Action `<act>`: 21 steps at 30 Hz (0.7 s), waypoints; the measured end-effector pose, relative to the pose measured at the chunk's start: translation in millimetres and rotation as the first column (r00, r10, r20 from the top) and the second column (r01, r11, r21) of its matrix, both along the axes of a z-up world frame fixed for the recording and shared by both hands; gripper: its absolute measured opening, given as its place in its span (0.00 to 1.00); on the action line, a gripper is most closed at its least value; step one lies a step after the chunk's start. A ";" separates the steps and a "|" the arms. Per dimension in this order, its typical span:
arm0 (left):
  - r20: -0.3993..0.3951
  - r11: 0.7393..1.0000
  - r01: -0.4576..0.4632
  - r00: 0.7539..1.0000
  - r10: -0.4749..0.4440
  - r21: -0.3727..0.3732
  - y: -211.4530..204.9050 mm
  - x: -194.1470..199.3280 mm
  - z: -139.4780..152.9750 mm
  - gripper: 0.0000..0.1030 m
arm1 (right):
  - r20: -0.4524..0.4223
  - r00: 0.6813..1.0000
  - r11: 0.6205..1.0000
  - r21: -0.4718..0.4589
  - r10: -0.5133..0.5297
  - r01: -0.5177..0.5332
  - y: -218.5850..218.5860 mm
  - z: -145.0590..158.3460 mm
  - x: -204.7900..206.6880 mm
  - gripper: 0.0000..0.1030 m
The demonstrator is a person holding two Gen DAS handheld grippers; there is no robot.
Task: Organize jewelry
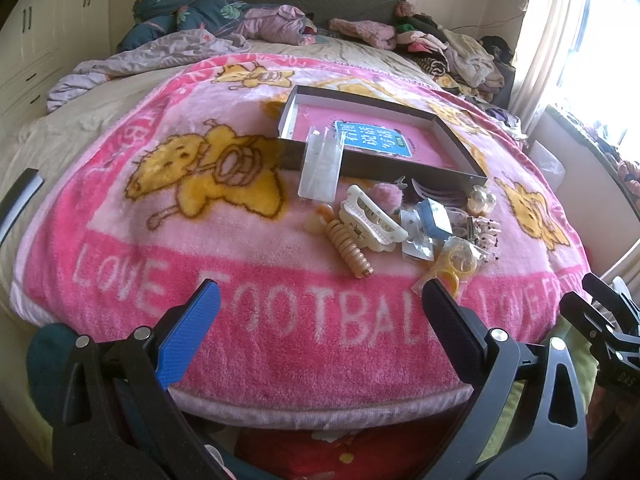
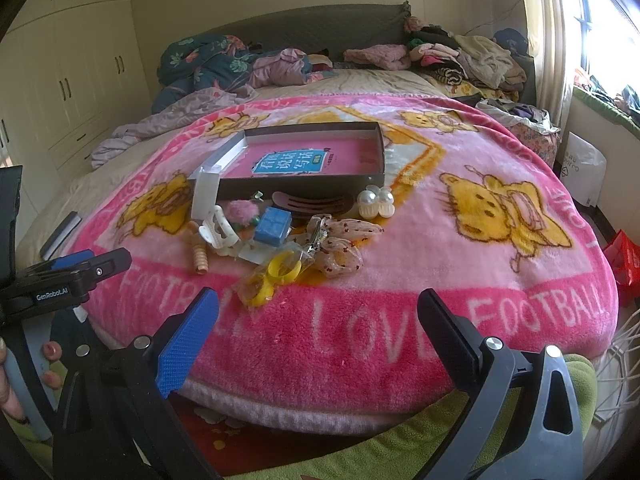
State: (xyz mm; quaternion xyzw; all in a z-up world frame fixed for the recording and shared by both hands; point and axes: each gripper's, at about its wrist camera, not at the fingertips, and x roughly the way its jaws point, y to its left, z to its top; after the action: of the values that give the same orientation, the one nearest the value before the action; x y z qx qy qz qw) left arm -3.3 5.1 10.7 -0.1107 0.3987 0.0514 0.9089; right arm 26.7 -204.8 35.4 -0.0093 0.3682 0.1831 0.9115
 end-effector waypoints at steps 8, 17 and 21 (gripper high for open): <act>0.001 1.000 -0.001 1.000 0.001 0.002 -0.5 -0.4 -0.1 0.91 | 0.001 1.000 1.000 0.001 -0.001 0.001 -0.1 -0.1 0.3 0.96; 0.002 1.000 0.001 1.000 -0.001 0.000 -0.6 -0.6 -0.2 0.91 | 0.000 1.000 1.000 0.002 -0.002 0.002 -1.7 -0.5 0.4 0.96; -0.004 1.000 0.011 1.000 -0.011 0.003 -3.8 2.2 0.7 0.91 | -0.001 1.000 1.000 0.002 -0.006 0.006 -2.4 1.1 2.9 0.96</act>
State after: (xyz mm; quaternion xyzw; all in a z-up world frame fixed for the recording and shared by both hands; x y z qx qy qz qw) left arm -1.1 1.3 11.5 -0.1071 0.4009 0.0471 0.9086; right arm 29.6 -207.2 36.6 -0.0070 0.3686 0.1808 0.9118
